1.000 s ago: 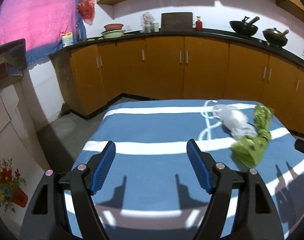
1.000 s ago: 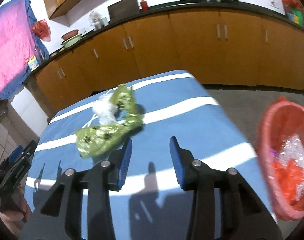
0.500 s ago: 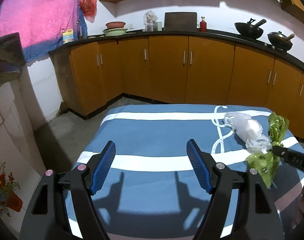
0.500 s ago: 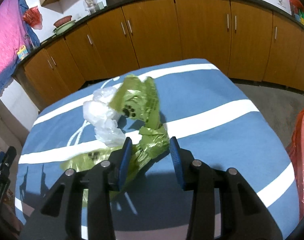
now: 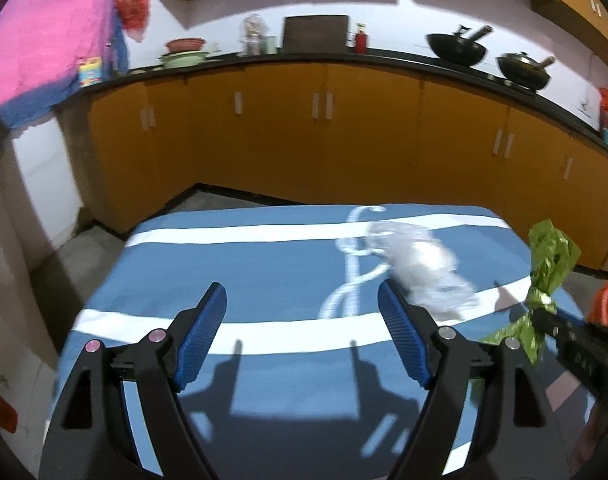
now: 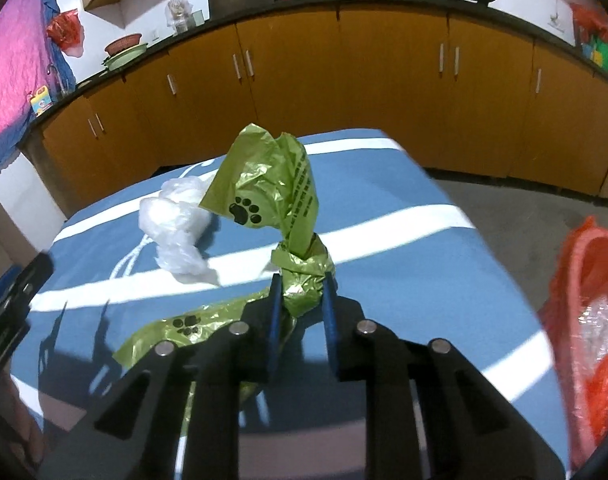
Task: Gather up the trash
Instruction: 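Grasp the olive-green printed bag with the right tool, then grasp the white plastic bag with the left tool while the right tool holds the olive bag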
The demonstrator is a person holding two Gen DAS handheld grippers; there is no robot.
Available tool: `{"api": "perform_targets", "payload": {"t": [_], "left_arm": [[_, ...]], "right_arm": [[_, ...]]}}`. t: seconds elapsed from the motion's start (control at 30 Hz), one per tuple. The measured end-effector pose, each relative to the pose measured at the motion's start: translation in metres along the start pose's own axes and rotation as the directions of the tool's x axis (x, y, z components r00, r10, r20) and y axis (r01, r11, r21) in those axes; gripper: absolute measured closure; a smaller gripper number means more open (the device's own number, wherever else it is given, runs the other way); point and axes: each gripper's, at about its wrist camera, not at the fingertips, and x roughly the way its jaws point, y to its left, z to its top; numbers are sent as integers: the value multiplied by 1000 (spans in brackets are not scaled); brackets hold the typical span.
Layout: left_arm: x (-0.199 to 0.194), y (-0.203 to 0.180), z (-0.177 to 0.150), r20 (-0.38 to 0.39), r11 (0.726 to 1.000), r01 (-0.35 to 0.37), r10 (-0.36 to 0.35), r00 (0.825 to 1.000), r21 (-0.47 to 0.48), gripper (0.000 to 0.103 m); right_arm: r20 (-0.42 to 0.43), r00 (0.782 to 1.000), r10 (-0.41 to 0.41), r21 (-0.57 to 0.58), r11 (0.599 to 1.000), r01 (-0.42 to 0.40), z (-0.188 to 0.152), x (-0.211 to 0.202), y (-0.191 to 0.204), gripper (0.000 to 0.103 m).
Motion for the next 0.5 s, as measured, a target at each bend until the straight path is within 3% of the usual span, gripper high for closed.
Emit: {"api": "perform_targets", "payload": {"t": [0.23,0.5], "left_arm": [[16,-51,20,-4,995,88,-88,996,37,16],[44,-76,23,-63,996,64,-60,996,60,16]], "right_arm": [[-15,1000,0,82,997,1,-12,-20,-41,83],[5,1000,-28,55,998,27,-21,-37,-50,83]]}}
